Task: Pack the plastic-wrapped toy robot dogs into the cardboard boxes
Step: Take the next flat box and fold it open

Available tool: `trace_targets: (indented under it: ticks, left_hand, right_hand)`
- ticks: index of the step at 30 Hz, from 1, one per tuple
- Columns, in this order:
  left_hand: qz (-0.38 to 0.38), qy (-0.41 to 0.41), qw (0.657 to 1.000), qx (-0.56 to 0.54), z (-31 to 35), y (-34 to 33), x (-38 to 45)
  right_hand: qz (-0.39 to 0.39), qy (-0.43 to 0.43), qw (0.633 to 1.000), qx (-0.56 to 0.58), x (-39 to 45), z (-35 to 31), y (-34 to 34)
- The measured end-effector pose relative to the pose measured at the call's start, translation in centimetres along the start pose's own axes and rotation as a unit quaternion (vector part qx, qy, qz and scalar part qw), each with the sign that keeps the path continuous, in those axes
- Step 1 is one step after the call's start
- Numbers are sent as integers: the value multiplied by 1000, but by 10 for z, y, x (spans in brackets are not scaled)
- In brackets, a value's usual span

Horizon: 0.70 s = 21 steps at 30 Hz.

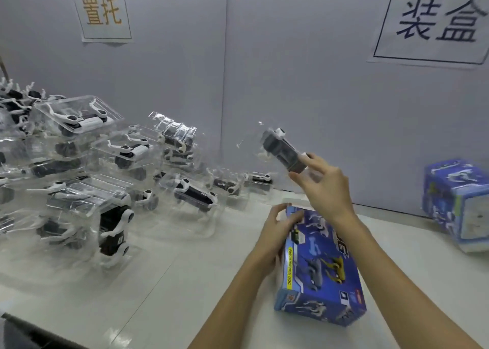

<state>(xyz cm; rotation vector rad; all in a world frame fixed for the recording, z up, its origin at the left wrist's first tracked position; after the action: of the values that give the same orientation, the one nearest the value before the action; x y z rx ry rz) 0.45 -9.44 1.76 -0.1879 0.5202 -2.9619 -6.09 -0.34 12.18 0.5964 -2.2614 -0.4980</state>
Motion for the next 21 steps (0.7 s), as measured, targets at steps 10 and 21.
trace_targets:
  ticks: [10,21]
  left_hand:
    - [153,-387,869,266,53,32,-9]
    - [148,-368,797,455,34,11,-8]
  right_hand:
    - [104,-58,989,84,-70,73,53]
    - [-8,-66,991,119,-101,79,91]
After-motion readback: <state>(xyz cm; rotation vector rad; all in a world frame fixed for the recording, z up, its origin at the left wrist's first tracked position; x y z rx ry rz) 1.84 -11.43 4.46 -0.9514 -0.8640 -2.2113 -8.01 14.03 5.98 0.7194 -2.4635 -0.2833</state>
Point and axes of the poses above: each hand's wrist, its own x-axis towards the middle knuckle, its own y-axis out of the back of the hand, z = x × y, the point moved 2 cm from there along x, towards the middle knuckle, and after that the axes turned 12 degrees about -z, right-handed, at the moved point
